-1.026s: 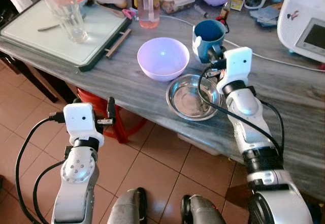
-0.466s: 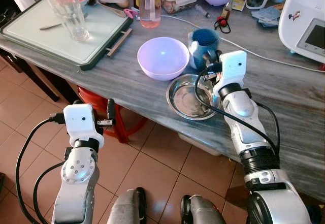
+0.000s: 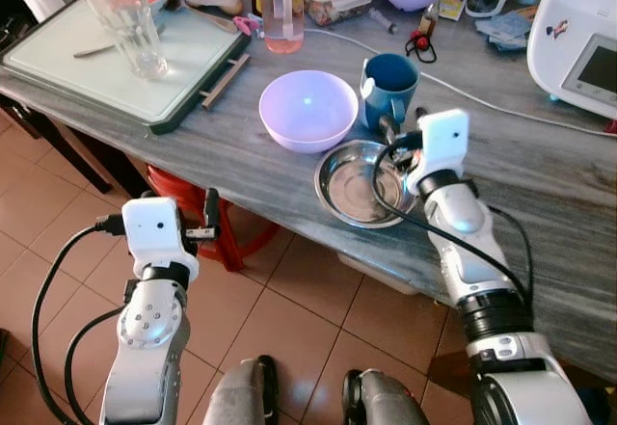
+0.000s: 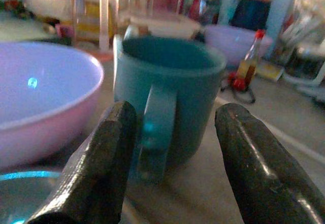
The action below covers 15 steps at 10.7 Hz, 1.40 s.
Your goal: Setting the table
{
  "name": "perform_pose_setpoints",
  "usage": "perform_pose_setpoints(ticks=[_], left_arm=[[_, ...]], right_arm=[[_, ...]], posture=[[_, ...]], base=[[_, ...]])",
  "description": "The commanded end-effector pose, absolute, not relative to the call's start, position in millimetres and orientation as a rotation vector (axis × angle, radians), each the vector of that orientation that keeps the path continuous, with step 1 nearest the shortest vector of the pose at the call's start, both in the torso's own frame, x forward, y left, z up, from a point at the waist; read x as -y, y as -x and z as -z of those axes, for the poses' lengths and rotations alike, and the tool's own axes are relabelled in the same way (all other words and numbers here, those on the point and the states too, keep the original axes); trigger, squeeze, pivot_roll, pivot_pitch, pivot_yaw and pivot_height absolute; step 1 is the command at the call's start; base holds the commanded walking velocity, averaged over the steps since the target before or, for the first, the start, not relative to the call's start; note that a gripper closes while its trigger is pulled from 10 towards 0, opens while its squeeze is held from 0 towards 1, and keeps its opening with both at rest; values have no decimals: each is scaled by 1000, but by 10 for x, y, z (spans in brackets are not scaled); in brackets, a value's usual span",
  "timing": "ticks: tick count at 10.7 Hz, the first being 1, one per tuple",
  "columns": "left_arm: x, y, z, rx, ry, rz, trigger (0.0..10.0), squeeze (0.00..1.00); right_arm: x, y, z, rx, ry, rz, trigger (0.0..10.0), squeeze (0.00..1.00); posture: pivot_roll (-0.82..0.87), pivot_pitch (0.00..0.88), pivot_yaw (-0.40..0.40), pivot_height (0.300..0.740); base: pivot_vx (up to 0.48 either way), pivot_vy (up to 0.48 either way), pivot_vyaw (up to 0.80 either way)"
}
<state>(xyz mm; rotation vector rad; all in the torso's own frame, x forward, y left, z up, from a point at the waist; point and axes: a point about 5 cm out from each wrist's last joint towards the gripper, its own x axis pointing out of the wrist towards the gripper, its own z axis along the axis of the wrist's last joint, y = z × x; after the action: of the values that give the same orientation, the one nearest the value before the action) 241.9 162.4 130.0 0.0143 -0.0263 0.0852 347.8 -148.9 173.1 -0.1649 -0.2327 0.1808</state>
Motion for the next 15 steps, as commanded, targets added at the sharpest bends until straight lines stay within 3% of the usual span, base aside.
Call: perform_pose_setpoints(ticks=[1, 5, 9, 11, 12, 13, 15], left_arm=[[-1648, -2406, -1303, 22, -23, -99, 10000, 0], [-1673, -2434, -1252, 9, -18, -111, 10000, 0], [-1667, -2475, -1167, 2, -17, -111, 10000, 0], [-1715, -2451, -1081, -13, -27, -121, 10000, 0], [-1728, -2447, -1057, -16, -33, -118, 10000, 0], [-1722, -2457, -1043, -17, -36, -113, 10000, 0], [-1690, -2492, -1045, -8, -32, -102, 10000, 0]], right_arm=[[1523, -3458, -1782, 251, 160, -163, 10000, 1000], [1574, -3101, -1810, 299, 129, -120, 10000, 1000], [1642, -2749, -1451, 170, 64, -103, 10000, 1000], [1728, -2658, -1348, 126, 63, -73, 10000, 1000], [1731, -2663, -1321, 122, 81, -71, 10000, 404], [1723, -2674, -1312, 124, 94, -73, 10000, 0], [1737, -2709, -1344, 130, 77, -67, 10000, 0]], posture=[[81, 200, 30, 740], [63, 145, 36, 740], [33, 20, 38, 740], [22, 0, 46, 740], [19, 0, 51, 740], [16, 0, 53, 740], [5, 0, 54, 740]], base=[[0, 0, 0], [0, 0, 0], [-62, 0, 0], [-257, 0, 0], [-262, 0, 0], [-259, 0, 0], [-262, 0, 0]])
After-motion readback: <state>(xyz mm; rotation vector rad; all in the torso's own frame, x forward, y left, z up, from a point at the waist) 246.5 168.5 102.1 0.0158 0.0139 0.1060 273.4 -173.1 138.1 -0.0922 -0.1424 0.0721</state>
